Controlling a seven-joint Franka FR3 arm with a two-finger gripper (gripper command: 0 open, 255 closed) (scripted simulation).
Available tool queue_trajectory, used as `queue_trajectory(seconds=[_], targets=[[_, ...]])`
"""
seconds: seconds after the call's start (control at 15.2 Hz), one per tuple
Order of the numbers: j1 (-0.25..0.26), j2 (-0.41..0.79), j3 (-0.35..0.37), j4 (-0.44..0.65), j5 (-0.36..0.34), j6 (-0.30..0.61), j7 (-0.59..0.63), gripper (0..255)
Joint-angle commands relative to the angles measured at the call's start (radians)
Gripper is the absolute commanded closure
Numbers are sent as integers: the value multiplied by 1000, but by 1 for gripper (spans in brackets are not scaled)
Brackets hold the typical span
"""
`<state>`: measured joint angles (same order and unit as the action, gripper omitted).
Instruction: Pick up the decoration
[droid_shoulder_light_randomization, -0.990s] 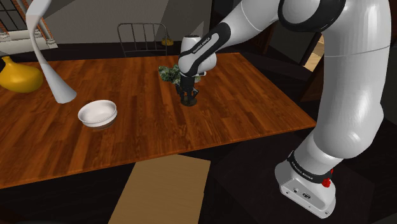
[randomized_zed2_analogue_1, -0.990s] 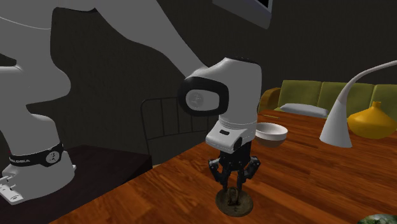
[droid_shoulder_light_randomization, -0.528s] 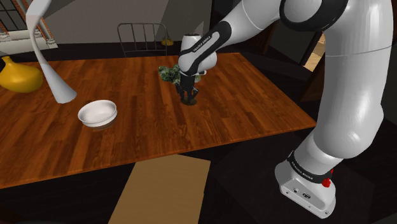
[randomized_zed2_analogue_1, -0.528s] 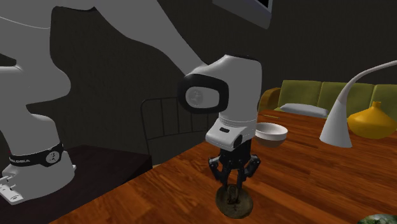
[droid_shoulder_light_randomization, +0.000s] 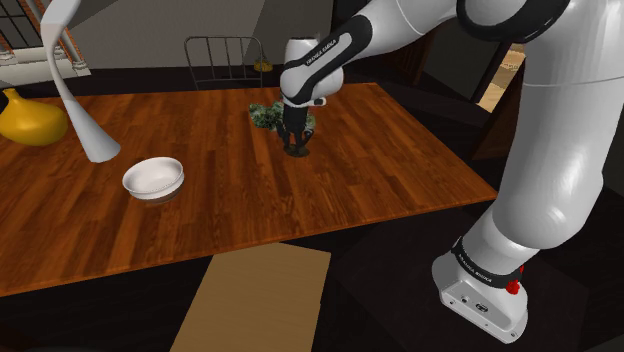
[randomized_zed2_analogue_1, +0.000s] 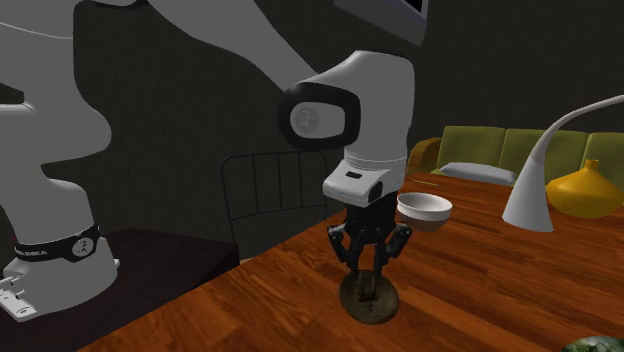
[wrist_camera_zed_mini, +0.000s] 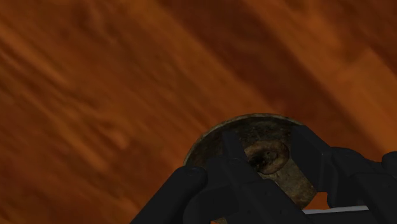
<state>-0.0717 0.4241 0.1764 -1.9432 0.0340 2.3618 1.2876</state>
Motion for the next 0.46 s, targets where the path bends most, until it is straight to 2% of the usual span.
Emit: queue_trajectory(seconds=[0.0,0.4], targets=[[-1,-16,2,8,2,-24,1,255],[-4,-51,4,19,7,-69,1,255]])
